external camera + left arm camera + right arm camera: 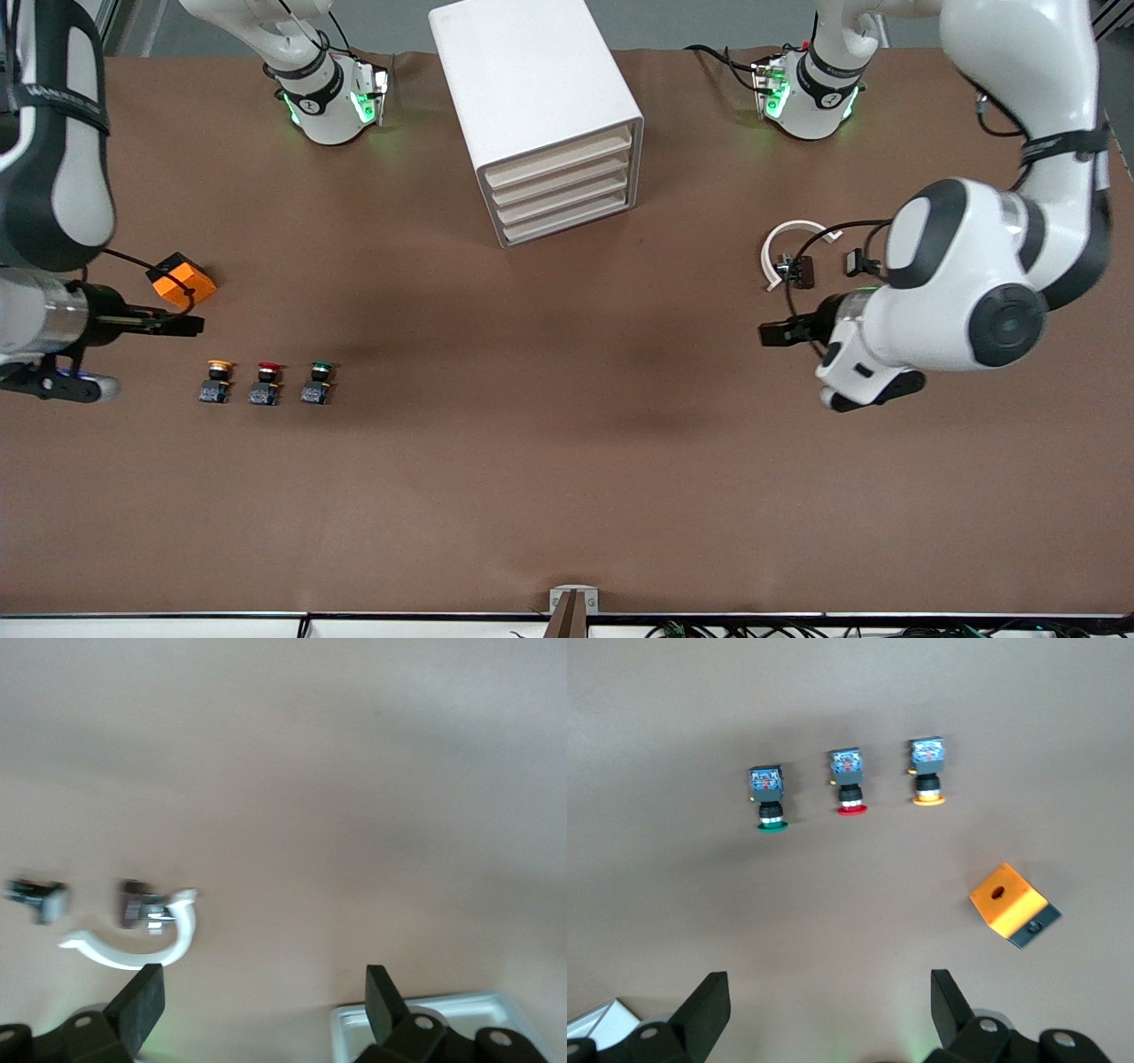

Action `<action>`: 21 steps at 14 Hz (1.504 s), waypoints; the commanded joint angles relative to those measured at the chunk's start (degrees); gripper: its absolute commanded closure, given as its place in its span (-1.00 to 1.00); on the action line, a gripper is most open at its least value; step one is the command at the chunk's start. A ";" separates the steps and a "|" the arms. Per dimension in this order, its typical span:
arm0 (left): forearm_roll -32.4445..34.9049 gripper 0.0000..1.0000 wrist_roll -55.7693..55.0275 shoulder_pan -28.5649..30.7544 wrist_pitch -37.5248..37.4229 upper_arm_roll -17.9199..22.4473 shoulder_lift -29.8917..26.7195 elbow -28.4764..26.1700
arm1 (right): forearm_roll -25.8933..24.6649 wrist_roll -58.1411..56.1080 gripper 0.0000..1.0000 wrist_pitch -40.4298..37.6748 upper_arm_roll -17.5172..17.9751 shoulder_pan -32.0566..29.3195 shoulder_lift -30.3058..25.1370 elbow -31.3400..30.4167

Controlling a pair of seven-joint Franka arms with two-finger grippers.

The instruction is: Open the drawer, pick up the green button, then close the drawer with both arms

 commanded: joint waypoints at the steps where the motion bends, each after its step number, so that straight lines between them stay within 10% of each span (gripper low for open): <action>1: 1.39 -1.00 8.85 4.11 -3.24 -0.20 -7.67 -3.68 | -0.66 -4.10 -1.00 -3.70 0.91 -2.72 -6.00 0.76; 11: 5.70 -1.00 16.61 6.93 14.40 2.53 -40.01 -39.08 | 0.04 -9.22 -1.00 -15.66 1.17 -7.82 -8.82 13.95; 21: 9.57 -1.00 20.21 9.21 10.04 2.88 -40.13 -27.35 | 0.12 -8.08 -1.00 -19.09 3.11 -6.15 -12.00 12.81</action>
